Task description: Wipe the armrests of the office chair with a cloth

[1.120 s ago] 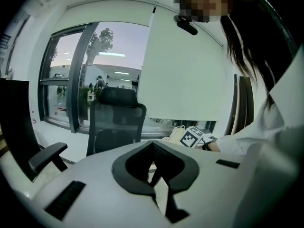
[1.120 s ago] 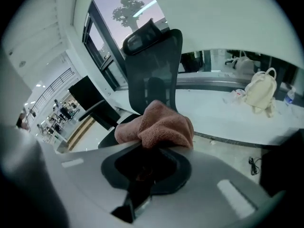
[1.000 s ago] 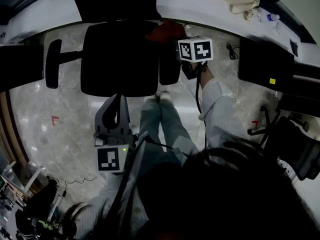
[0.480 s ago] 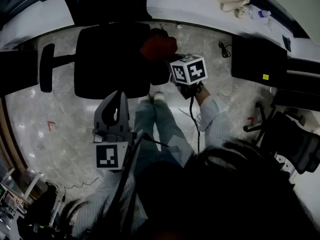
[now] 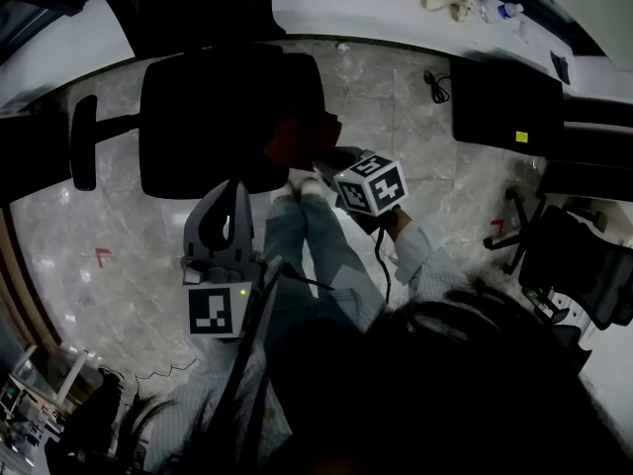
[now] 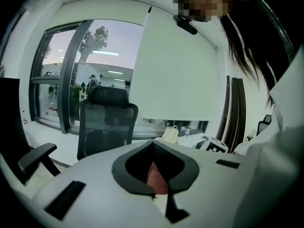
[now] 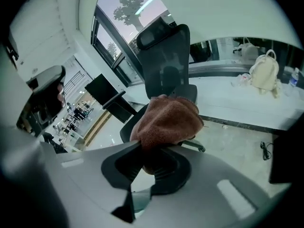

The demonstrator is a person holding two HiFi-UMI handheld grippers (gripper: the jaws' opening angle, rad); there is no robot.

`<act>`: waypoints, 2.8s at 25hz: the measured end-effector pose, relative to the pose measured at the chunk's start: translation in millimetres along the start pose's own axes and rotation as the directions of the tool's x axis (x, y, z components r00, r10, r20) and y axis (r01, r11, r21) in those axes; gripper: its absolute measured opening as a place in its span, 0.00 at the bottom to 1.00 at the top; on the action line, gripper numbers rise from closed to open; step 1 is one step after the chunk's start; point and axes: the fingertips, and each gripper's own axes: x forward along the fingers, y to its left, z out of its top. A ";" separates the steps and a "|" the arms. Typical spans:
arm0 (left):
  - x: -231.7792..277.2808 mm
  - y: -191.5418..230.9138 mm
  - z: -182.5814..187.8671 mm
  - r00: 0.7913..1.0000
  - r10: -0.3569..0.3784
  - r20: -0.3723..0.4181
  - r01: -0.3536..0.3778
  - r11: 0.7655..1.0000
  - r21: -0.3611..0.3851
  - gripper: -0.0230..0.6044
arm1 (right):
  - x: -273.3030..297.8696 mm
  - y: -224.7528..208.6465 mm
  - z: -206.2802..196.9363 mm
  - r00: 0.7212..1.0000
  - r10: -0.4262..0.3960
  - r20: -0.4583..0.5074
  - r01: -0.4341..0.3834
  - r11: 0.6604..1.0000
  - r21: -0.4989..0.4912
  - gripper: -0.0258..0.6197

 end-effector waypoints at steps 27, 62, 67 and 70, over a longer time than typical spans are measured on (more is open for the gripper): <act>-10.5 13.2 8.8 0.999 0.018 0.031 -0.019 1.000 0.006 0.04 | 27.2 -37.6 60.4 0.997 -0.075 -0.032 0.076 0.996 0.043 0.08; -82.3 -76.8 193.4 0.932 -0.059 0.358 -0.001 0.986 0.167 0.04 | -301.3 195.9 175.1 0.624 0.049 0.780 0.331 0.887 -0.321 0.08; -84.0 -79.2 195.6 0.929 -0.053 0.366 -0.008 0.987 0.163 0.04 | -306.7 196.3 175.4 0.625 0.053 0.779 0.335 0.883 -0.328 0.08; -81.5 -81.4 197.7 0.923 -0.065 0.380 -0.001 0.985 0.172 0.04 | -307.6 193.9 177.1 0.626 0.052 0.778 0.336 0.882 -0.329 0.08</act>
